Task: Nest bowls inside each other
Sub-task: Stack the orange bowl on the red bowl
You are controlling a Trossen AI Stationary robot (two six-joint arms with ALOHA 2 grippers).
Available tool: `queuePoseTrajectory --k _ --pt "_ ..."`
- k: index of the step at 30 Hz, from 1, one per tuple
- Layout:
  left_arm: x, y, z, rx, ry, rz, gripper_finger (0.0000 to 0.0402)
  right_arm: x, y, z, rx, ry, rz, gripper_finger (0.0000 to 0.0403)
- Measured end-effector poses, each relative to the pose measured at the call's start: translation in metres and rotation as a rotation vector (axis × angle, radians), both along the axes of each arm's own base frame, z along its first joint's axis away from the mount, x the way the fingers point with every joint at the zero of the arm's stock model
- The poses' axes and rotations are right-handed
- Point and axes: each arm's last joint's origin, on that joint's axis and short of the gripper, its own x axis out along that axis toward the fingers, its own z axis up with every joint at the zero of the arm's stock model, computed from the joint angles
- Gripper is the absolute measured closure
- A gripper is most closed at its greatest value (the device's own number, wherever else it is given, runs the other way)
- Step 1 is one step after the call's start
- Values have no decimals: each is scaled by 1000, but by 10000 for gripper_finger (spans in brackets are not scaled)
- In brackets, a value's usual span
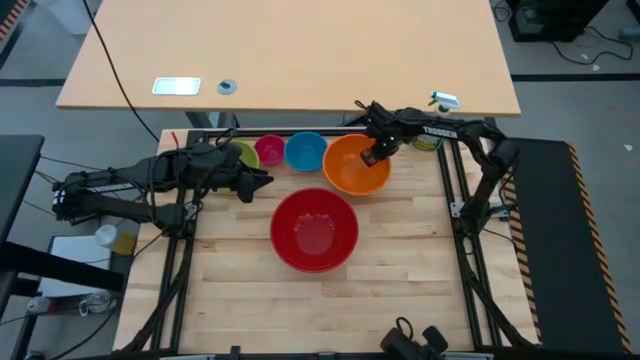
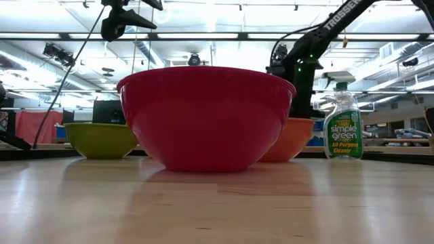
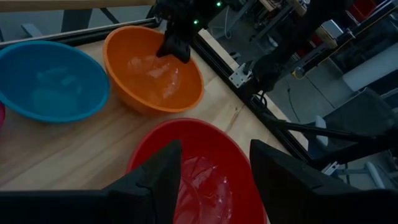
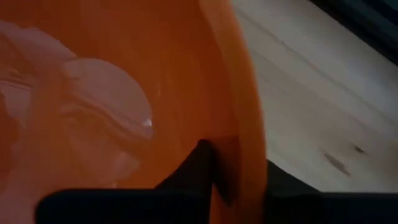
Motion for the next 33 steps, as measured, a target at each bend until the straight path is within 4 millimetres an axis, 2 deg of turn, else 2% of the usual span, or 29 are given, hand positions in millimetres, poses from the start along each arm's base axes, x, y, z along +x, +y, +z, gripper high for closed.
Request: queuePoseTrajectory --k 4,9,14,22,27,30,33 --pt "0 0 0 -1 -1 0 208 -8 -3 10 -5 -39 -32 368" --pt "0 0 0 -1 -1 0 208 -24 -1 34 -97 -8 -71 373" --pt "0 0 0 -1 -1 0 208 -39 15 66 -149 -29 -62 374" --pt "-1 1 0 43 15 28 192 -52 56 119 -130 -314 -20 374" --pt "-1 2 0 73 23 29 163 -39 92 142 -79 -512 68 374" --pt "-1 2 0 107 31 15 152 -20 115 147 -61 -590 131 374" --pt "-2 1 2 122 23 10 151 7 136 141 -39 -631 180 374"
